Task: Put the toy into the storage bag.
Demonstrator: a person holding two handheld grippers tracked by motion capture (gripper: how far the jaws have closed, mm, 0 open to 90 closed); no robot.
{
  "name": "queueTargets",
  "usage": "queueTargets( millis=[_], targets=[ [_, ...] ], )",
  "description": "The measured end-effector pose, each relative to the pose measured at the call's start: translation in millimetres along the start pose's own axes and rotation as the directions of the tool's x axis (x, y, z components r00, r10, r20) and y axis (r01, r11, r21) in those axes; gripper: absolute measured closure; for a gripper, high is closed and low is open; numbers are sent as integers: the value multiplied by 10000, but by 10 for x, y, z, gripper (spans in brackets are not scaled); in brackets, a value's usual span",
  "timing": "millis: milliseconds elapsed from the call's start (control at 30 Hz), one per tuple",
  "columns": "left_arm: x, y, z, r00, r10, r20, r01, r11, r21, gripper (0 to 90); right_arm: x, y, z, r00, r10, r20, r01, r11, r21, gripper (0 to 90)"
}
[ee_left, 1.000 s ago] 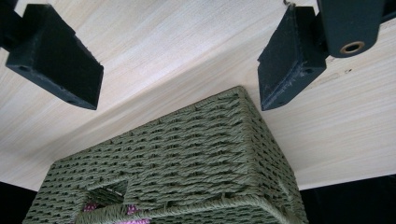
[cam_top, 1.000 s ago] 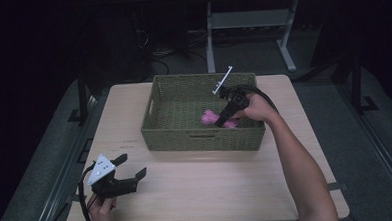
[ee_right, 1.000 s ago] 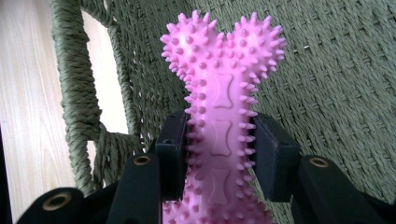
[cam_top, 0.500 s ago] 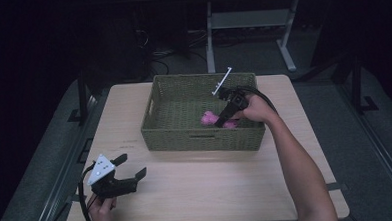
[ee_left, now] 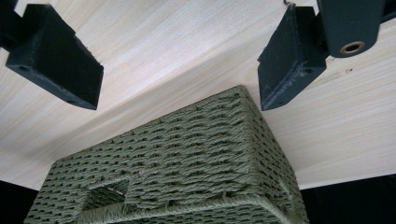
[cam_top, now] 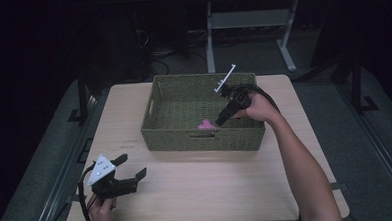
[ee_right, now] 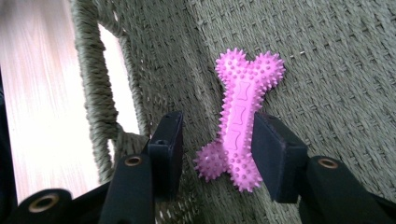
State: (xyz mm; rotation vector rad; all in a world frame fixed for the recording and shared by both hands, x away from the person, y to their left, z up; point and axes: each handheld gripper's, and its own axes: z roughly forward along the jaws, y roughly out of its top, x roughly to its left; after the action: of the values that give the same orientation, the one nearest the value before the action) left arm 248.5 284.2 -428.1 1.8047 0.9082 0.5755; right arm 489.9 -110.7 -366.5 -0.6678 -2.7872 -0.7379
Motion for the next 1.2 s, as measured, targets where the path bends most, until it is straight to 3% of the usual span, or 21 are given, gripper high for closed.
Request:
queueTargets(
  millis=[533,1200],
  targets=[
    [-1,0,-4,10000,16,-26,-16,10000,-6,138,100,-52,-165,9994,194,291,-187,9995,-248,427],
    [3,-1,-4,10000,27,-38,-27,10000,24,138,358,-81,-432,9977,-125,670,176,9969,-761,358]
  ],
)
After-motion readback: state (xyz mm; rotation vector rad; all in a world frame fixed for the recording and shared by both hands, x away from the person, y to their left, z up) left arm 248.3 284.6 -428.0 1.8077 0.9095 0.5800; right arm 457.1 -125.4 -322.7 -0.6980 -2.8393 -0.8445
